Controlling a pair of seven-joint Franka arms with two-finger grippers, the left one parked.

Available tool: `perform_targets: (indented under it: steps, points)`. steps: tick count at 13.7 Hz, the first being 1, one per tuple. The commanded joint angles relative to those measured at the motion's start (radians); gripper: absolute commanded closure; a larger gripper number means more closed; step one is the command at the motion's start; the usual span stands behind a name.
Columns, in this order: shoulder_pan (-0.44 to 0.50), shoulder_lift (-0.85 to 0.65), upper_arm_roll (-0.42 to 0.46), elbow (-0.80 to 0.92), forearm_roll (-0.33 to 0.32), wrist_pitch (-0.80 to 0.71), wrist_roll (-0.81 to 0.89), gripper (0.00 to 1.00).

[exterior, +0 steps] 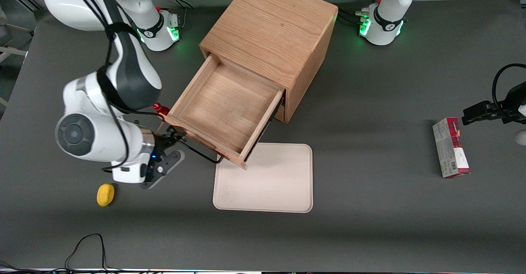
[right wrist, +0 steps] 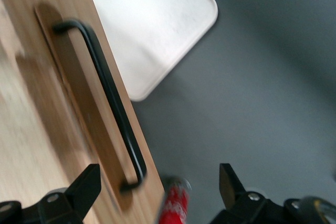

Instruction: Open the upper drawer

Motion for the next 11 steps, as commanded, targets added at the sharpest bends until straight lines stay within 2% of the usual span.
perform_targets:
  steps: [1,4,6,9,11]
  points:
    - [-0.011,-0.17,-0.046,-0.171,-0.048,0.018,-0.047,0.0]
    - [-0.008,-0.353,-0.13,-0.447,-0.05,0.153,-0.001,0.0]
    - [-0.005,-0.448,-0.141,-0.573,-0.077,0.213,0.104,0.0]
    - [-0.011,-0.482,-0.159,-0.583,-0.081,0.16,0.301,0.0]
    - [-0.009,-0.507,-0.198,-0.583,-0.065,0.16,0.307,0.0]
